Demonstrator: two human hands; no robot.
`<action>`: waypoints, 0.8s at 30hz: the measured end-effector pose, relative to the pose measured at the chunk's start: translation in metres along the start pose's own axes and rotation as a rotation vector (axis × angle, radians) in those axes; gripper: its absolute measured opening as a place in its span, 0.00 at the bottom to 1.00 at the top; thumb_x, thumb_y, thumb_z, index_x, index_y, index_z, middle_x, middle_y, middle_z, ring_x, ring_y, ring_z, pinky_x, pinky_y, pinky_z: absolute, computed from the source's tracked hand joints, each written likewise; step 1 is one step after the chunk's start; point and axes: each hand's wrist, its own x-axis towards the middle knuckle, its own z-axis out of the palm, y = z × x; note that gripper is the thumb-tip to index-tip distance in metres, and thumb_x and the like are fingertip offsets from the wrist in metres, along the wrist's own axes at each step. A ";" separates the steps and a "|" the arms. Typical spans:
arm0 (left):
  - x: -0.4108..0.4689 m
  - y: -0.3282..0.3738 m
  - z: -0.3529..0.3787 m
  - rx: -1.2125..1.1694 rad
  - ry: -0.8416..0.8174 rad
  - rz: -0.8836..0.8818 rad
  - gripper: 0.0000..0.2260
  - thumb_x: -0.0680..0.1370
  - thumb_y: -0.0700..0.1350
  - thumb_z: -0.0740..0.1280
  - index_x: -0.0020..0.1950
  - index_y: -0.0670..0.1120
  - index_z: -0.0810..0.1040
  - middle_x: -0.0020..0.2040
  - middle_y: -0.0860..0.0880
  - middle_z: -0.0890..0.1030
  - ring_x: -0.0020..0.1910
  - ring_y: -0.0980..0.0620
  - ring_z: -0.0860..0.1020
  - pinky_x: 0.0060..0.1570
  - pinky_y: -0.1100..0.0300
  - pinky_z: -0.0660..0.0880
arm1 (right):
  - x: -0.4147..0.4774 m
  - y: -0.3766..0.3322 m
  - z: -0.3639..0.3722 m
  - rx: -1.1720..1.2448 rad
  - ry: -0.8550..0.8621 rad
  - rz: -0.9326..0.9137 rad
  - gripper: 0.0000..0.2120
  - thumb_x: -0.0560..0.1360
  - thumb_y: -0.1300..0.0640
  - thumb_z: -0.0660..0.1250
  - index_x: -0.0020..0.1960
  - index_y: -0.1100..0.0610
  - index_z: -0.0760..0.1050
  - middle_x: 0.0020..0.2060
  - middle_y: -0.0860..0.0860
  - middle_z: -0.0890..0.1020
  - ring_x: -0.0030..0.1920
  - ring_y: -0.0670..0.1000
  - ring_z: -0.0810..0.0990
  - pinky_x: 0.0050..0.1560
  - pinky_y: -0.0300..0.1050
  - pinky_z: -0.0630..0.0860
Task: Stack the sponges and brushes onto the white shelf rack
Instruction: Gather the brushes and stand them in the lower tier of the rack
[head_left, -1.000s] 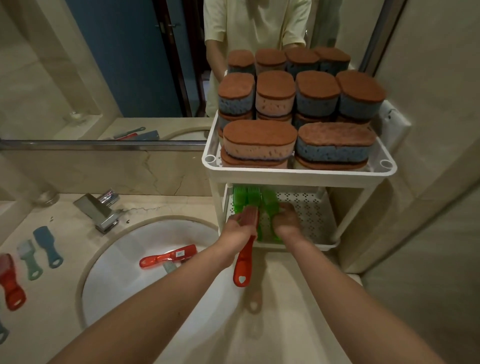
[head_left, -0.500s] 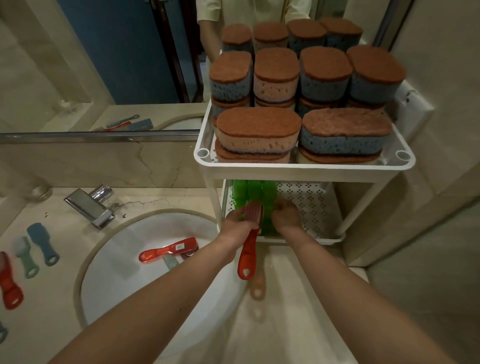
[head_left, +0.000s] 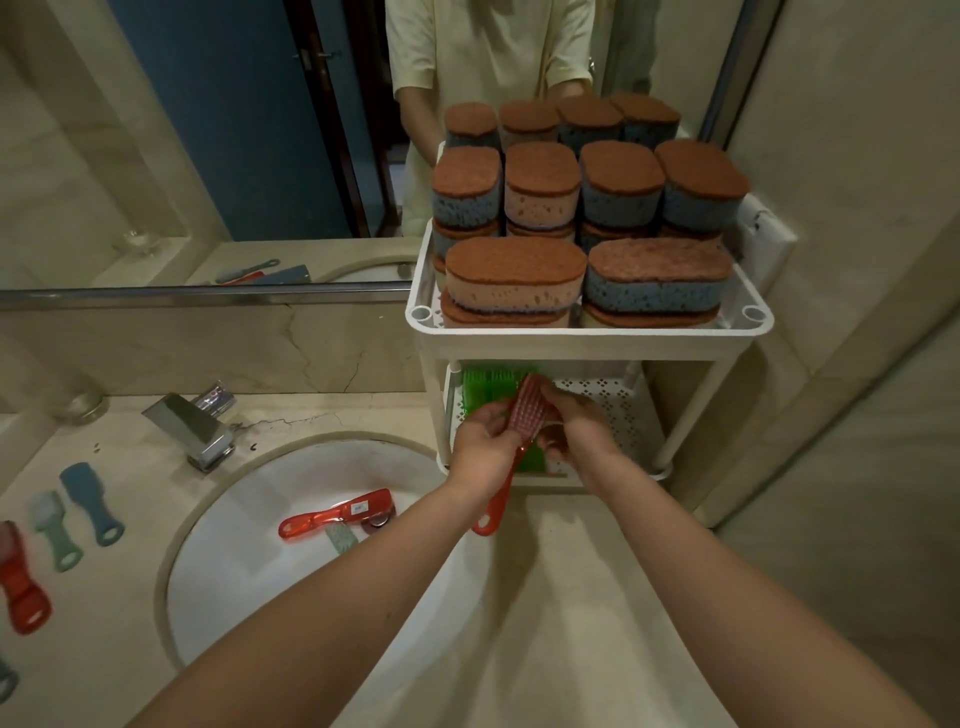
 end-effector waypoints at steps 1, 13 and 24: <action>-0.001 0.004 0.002 0.015 0.010 0.039 0.18 0.77 0.35 0.65 0.68 0.44 0.73 0.60 0.47 0.80 0.50 0.59 0.79 0.48 0.72 0.74 | -0.003 -0.004 0.002 0.073 0.031 -0.001 0.14 0.79 0.49 0.65 0.53 0.61 0.76 0.35 0.56 0.80 0.24 0.48 0.73 0.22 0.38 0.66; -0.008 0.012 -0.003 -0.081 -0.032 0.042 0.10 0.82 0.47 0.59 0.62 0.53 0.73 0.60 0.50 0.78 0.60 0.51 0.76 0.64 0.56 0.71 | -0.028 -0.008 0.005 0.066 0.064 -0.296 0.12 0.73 0.71 0.65 0.50 0.57 0.77 0.47 0.55 0.84 0.47 0.55 0.83 0.46 0.44 0.81; -0.010 0.005 -0.003 -0.235 0.020 -0.083 0.18 0.78 0.54 0.66 0.59 0.42 0.72 0.53 0.45 0.80 0.52 0.52 0.80 0.54 0.56 0.78 | -0.032 0.011 0.005 -0.280 -0.008 -0.407 0.09 0.73 0.67 0.65 0.42 0.55 0.79 0.38 0.50 0.82 0.42 0.48 0.81 0.44 0.35 0.76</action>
